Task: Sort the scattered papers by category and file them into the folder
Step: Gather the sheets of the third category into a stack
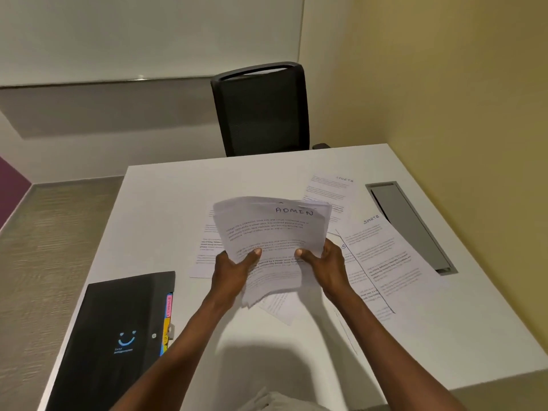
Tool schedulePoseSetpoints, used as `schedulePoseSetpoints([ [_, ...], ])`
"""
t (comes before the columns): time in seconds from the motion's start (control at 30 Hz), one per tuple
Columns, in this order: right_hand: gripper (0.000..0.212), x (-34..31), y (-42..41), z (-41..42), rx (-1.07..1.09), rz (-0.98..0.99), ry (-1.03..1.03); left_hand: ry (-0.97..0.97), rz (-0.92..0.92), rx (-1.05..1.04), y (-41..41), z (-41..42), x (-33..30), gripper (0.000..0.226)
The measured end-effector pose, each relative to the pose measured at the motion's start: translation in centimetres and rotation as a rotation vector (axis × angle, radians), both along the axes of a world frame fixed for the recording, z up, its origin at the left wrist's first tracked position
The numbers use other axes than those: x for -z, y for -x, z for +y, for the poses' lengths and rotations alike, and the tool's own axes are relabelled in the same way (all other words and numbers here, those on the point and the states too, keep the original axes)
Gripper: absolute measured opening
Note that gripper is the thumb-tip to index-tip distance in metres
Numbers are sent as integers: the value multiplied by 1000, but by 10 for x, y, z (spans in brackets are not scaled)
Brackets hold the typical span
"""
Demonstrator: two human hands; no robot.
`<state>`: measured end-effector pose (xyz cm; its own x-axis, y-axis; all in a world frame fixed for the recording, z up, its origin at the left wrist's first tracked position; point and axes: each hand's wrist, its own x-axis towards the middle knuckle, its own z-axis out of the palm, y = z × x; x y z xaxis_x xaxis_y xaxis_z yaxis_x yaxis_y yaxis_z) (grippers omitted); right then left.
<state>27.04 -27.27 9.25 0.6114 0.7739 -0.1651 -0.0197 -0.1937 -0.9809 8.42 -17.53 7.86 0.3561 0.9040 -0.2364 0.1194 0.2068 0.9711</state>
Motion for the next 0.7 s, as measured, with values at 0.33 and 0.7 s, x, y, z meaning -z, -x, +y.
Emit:
schedulePoseSetpoints([
  [0.33,32,49,-12,-47,-80,66,61,10,131,-35,-3,-54,33,39],
  [0.7,35,63,-3,-60,-181,-28,152,65,208,-110,-5,-72,54,40],
])
